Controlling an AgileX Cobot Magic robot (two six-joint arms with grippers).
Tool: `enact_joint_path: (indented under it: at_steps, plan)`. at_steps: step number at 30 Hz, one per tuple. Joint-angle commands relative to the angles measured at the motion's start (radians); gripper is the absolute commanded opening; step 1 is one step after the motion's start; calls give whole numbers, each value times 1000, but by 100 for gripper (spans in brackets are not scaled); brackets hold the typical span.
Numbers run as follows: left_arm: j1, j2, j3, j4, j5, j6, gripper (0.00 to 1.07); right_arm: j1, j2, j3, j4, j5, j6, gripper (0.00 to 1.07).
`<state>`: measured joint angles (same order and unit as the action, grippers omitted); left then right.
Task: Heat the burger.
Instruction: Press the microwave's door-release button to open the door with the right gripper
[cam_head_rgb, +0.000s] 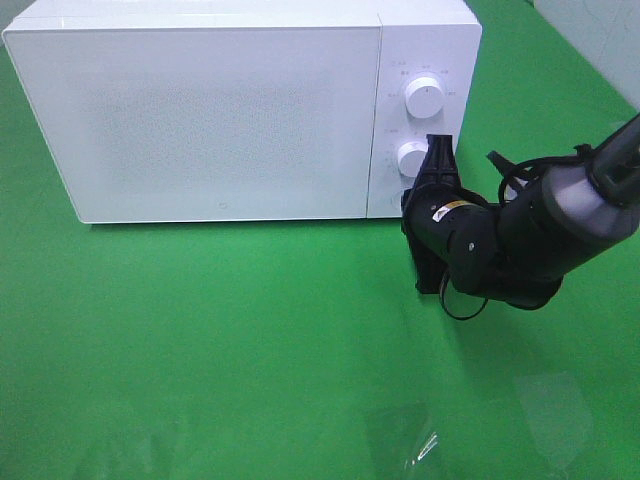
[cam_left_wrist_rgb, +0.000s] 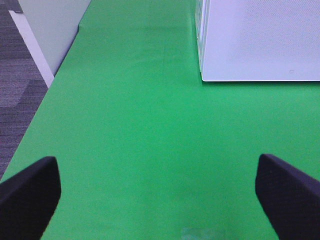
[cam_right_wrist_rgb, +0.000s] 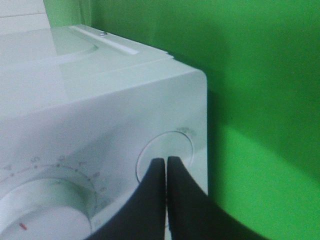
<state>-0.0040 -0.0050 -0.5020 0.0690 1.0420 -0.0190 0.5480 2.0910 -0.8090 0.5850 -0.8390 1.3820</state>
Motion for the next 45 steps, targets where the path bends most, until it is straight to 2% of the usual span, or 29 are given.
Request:
enact_joint_path:
  at_steps: [1, 11, 23, 45]
  plan:
    - [1, -18, 1, 1, -3, 1, 98, 1, -3, -9, 8, -3, -8, 0]
    - [1, -18, 1, 1, -3, 1, 98, 1, 32, -52, -3, -15, -8, 0]
    - [1, -18, 1, 1, -3, 1, 98, -2, 47, -65, 46, -184, -53, 0]
    - [1, -18, 1, 1, -3, 1, 98, -2, 165, -225, 33, -296, -77, 0]
